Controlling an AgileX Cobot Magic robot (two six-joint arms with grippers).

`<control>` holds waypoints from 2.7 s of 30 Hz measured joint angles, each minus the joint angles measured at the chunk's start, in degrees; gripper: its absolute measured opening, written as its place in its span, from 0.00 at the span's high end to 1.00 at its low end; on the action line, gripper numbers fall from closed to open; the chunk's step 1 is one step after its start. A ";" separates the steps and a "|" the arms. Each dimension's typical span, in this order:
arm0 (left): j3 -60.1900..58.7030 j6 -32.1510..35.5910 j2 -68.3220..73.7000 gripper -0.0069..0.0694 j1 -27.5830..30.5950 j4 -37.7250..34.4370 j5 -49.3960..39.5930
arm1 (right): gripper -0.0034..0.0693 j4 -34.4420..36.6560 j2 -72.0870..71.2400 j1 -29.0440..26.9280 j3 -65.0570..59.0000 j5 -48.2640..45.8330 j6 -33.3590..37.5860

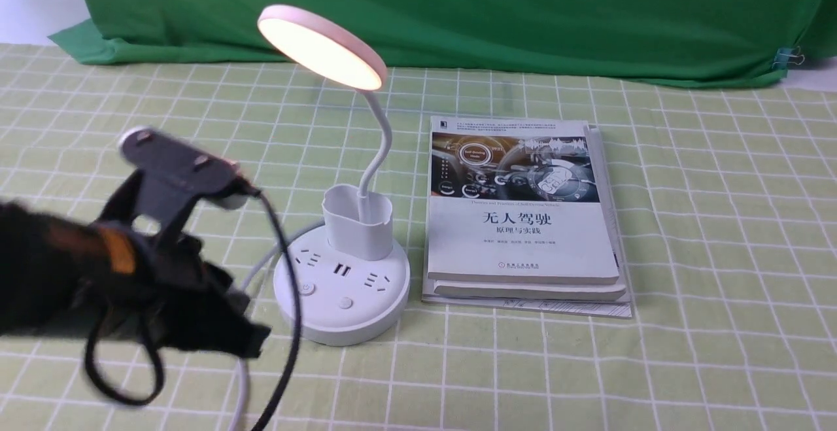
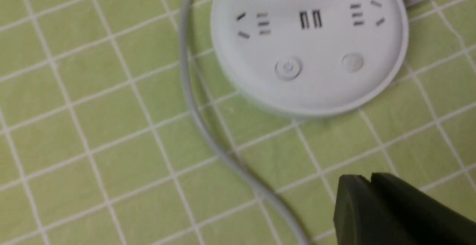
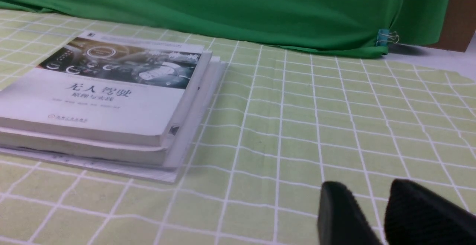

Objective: Turn on the table lamp on the green coffee tablecloth with your hand.

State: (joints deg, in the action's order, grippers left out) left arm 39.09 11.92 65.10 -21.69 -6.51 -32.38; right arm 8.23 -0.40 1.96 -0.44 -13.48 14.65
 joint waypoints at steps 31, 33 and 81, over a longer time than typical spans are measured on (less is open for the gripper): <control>-13.93 -0.04 -49.95 0.88 1.16 -0.46 9.16 | 0.62 0.00 0.00 0.00 0.00 0.00 0.00; -13.93 -0.04 -49.95 0.88 1.16 -0.46 9.16 | 0.62 0.00 0.00 0.00 0.00 0.00 0.00; -39.57 -0.25 -65.23 0.88 17.71 7.38 21.51 | 0.62 0.00 0.00 0.00 0.00 0.07 0.00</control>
State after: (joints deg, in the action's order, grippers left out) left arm -0.48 11.67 -0.13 -3.97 0.88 -10.87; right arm 8.23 -0.40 1.96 -0.44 -13.42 14.65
